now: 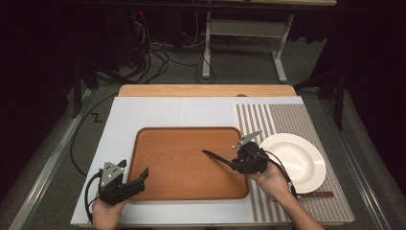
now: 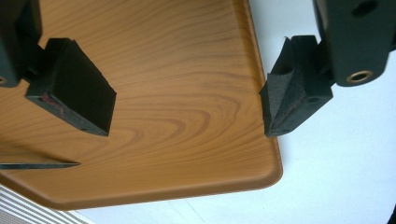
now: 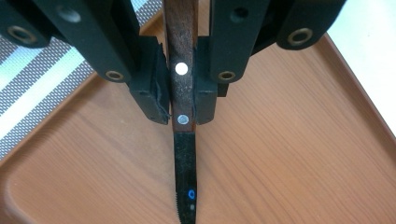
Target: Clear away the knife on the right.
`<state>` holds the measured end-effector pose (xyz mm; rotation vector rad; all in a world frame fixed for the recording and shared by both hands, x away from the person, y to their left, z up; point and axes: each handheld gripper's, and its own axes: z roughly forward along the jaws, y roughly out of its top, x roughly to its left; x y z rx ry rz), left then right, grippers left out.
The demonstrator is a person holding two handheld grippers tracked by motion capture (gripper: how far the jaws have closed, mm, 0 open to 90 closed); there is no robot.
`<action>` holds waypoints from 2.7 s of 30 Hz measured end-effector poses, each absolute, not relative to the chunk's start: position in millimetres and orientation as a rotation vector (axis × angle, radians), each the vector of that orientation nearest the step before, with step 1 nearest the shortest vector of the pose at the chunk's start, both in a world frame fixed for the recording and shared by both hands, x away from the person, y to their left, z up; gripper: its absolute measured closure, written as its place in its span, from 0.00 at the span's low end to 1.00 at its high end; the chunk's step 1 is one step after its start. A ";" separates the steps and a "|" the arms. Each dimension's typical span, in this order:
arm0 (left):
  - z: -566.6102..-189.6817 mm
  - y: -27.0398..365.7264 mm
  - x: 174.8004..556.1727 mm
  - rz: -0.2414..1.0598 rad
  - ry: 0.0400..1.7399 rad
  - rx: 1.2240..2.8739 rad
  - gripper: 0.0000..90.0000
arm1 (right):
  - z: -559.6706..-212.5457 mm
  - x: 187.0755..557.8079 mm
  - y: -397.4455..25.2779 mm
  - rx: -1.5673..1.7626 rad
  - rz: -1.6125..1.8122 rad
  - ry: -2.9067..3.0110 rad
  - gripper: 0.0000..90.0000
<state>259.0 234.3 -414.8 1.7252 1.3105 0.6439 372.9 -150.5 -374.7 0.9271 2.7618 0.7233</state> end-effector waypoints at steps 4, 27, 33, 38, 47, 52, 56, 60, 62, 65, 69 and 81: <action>-414.8 234.2 259.0 0.644 1.310 1.725 0.21 | -377.2 372.7 -148.0 0.923 0.717 2.767 0.86; -415.0 233.6 259.1 0.642 1.307 1.730 0.21 | -396.4 368.2 -131.8 0.895 0.659 2.806 0.86; -415.1 233.5 259.2 0.642 1.306 1.731 0.21 | -398.2 367.2 -129.9 0.892 0.658 2.811 0.85; -415.1 233.4 259.2 0.641 1.306 1.731 0.21 | -401.3 366.4 -127.9 0.885 0.645 2.814 0.84; -415.2 233.3 259.2 0.640 1.306 1.734 0.21 | -402.5 367.9 -130.0 0.888 0.631 2.789 0.81; -415.3 233.3 259.3 0.640 1.306 1.735 0.21 | -402.8 370.9 -133.9 0.908 0.621 2.765 0.79; -415.4 233.2 259.4 0.640 1.307 1.737 0.21 | -403.2 375.5 -139.6 0.938 0.630 2.747 0.78; -415.4 233.2 259.4 0.639 1.307 1.737 0.21 | -403.4 378.8 -143.9 0.968 0.634 2.736 0.77; -415.5 233.2 259.4 0.639 1.307 1.737 0.21 | -403.6 379.8 -145.1 0.976 0.637 2.730 0.77; -415.4 233.3 259.4 0.639 1.307 1.736 0.21 | -403.7 380.8 -146.4 0.988 0.638 2.727 0.76; -415.4 233.2 259.4 0.640 1.307 1.737 0.21 | -403.9 381.0 -147.0 1.004 0.638 2.715 0.70; -414.9 234.4 258.7 0.643 1.312 1.727 0.21 | -384.7 371.7 -164.2 1.002 0.854 2.642 0.52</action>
